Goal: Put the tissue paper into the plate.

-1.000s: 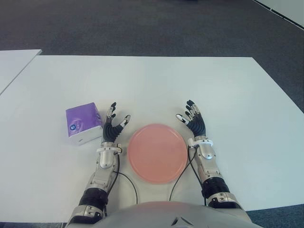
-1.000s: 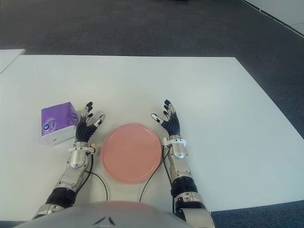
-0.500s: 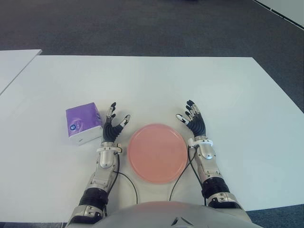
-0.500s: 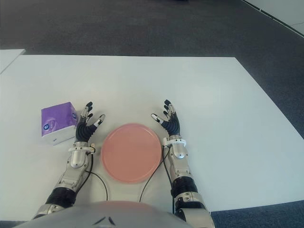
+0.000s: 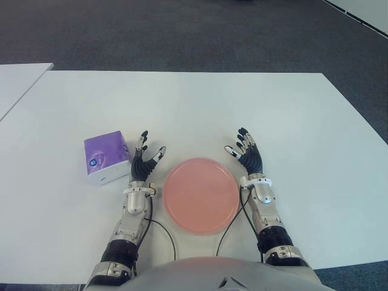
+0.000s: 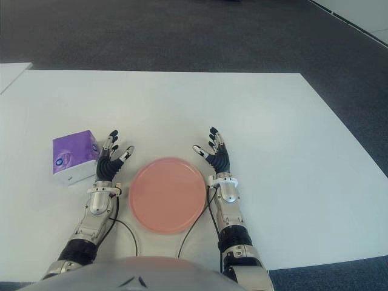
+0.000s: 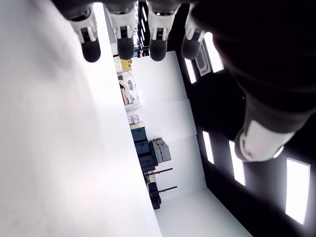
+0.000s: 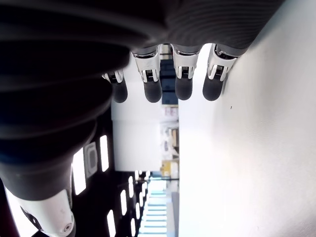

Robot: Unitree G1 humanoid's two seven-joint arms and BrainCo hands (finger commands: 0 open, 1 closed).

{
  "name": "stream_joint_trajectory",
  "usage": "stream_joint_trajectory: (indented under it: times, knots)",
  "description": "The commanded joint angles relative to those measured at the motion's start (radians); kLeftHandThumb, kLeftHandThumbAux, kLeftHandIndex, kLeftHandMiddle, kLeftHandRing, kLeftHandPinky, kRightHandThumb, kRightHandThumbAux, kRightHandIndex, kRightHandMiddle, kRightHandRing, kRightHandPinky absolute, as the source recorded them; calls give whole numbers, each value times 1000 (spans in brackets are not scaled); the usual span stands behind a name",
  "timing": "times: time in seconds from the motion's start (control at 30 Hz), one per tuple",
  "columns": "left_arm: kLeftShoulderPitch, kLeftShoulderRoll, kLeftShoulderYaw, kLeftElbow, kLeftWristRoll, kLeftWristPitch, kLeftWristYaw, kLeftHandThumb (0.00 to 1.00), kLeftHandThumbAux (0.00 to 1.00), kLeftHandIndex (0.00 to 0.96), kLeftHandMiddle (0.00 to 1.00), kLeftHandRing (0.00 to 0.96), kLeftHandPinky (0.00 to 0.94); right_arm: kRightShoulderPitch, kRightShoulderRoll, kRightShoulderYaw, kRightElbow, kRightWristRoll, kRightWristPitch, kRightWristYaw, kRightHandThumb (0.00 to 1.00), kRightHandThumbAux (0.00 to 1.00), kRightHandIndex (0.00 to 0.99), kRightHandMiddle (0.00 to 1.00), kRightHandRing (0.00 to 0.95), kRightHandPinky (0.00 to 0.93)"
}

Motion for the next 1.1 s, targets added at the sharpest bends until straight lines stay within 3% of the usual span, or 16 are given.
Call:
stream_joint_trajectory:
  times: [0.03, 0.13, 0.3, 0.53, 0.83, 1.1]
  knots:
    - [23, 11, 1, -34, 17, 40, -7, 28, 594, 0, 0, 0, 0, 80, 8, 0, 70, 3, 63, -2, 28, 726, 0, 0, 0, 0]
    - [69, 42, -5, -314, 115, 88, -8, 43, 570, 0, 0, 0, 0, 80, 6, 1, 69, -1, 72, -5, 30, 727, 0, 0, 0, 0]
    - [129, 88, 13, -554, 241, 121, -16, 73, 552, 0, 0, 0, 0, 78, 6, 3, 70, -3, 84, -5, 32, 726, 0, 0, 0, 0]
    - [141, 115, 49, -763, 392, 205, -19, 137, 547, 0, 0, 0, 0, 78, 8, 5, 70, -4, 81, -4, 32, 729, 0, 0, 0, 0]
    - [191, 77, 47, -999, 493, 327, -52, 208, 547, 0, 0, 0, 0, 79, 10, 9, 70, -4, 87, -4, 31, 719, 0, 0, 0, 0]
    - [166, 73, 75, -1095, 600, 401, -45, 245, 554, 0, 0, 0, 0, 82, 13, 10, 73, -2, 75, -1, 36, 727, 0, 0, 0, 0]
